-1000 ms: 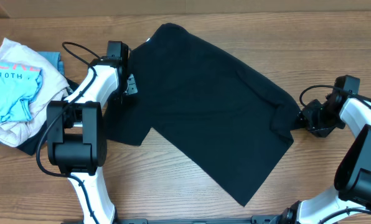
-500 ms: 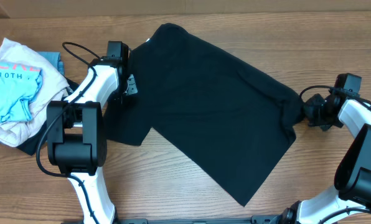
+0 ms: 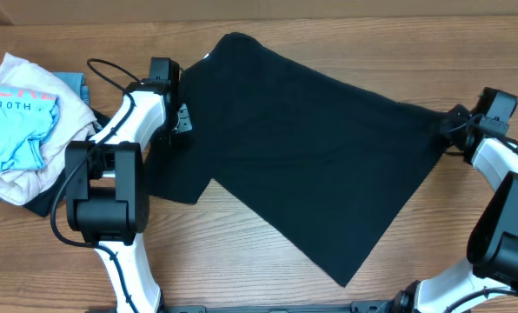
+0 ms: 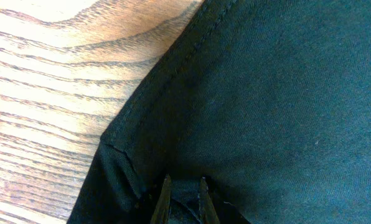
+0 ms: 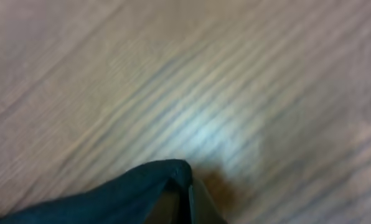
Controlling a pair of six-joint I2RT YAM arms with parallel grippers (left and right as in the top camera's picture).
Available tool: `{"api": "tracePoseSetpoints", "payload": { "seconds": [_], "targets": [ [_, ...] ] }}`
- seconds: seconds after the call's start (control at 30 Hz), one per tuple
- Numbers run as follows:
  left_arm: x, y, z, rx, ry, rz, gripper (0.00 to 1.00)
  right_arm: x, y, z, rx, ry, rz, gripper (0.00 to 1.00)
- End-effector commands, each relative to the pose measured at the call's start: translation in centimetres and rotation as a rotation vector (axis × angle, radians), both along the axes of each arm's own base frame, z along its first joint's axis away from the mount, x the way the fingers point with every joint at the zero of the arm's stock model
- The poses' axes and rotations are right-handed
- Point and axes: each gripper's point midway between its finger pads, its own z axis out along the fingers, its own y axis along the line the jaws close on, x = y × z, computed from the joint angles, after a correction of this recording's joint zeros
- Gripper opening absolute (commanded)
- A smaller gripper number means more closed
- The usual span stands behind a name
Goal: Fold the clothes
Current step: 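Grasp the t-shirt's right hem corner with the right gripper, then stretch the t-shirt between both grippers, pulling the right corner rightward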
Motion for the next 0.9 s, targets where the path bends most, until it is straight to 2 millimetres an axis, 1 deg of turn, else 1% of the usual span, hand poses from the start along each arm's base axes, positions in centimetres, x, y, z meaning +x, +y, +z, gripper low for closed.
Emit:
{"api": "tracePoseSetpoints", "payload": {
  "seconds": [0.0,0.13,0.27,0.3,0.37,0.4,0.47,0.53,0.6,0.63,0.67,0.7,0.73,0.77,0.8,0.83,0.87],
  "targets": [
    [-5.3,-0.2,-5.8,-0.029,0.221,-0.001,0.2,1.1,-1.1,-0.1,-0.075,-0.009,0.02,0.04],
    [-5.2,-0.2,-5.9,-0.03,0.216,0.0,0.2,2.1,-1.4,0.1,-0.092,-0.05,0.019,0.04],
    [-5.2,-0.2,-5.9,-0.03,0.216,-0.001,0.2,2.6,-1.6,-0.4,-0.098,-0.065,0.019,0.04],
    [-5.2,-0.2,-5.9,-0.03,0.216,-0.001,0.2,2.7,-1.7,-0.5,-0.099,-0.068,0.019,0.07],
    [-5.0,-0.3,-5.9,-0.031,0.209,-0.002,0.22,3.3,-1.9,0.2,-0.114,-0.103,0.018,0.39],
    [-4.9,-0.4,-5.9,-0.037,0.204,-0.014,0.24,3.6,-2.0,0.7,-0.121,-0.121,0.017,0.6],
    [-4.5,-0.8,-5.8,-0.061,0.194,-0.039,0.31,4.2,-2.3,2.7,-0.136,-0.157,0.016,0.88],
    [-4.2,-1.2,-5.6,-0.082,0.187,-0.058,0.36,4.3,-2.3,5.2,-0.145,-0.178,0.015,0.95],
    [-3.8,-1.3,-5.4,-0.084,0.177,-0.06,0.4,3.5,-2.0,7.2,-0.134,-0.165,0.012,1.0],
    [-3.5,-1.3,-5.2,-0.084,0.169,-0.06,0.42,2.9,-1.5,8.1,-0.112,-0.152,0.016,0.98],
    [-3.1,-1.3,-5.0,-0.085,0.16,-0.06,0.43,2.0,-0.4,9.0,-0.065,-0.139,0.035,0.97],
    [-2.6,-1.5,-4.5,-0.094,0.15,-0.063,0.43,1.2,0.7,9.6,-0.018,-0.128,0.053,0.89],
    [-2.0,-1.7,-3.8,-0.101,0.143,-0.078,0.44,0.1,2.3,10.1,0.052,-0.113,0.078,0.78],
    [-1.5,-1.8,-3.0,-0.098,0.139,-0.096,0.44,-0.8,3.7,10.2,0.121,-0.098,0.101,0.65],
    [-0.8,-2.1,-2.0,-0.095,0.131,-0.121,0.45,-1.7,5.1,10.2,0.195,-0.076,0.115,0.49],
    [0.6,-2.6,-0.3,-0.091,0.102,-0.159,0.48,-3.9,8.3,8.9,0.355,0.015,0.162,0.04],
    [1.8,-3.2,0.9,-0.09,0.068,-0.176,0.49,-6.0,10.3,7.1,0.428,0.119,0.172,0.04]
  ]
}}
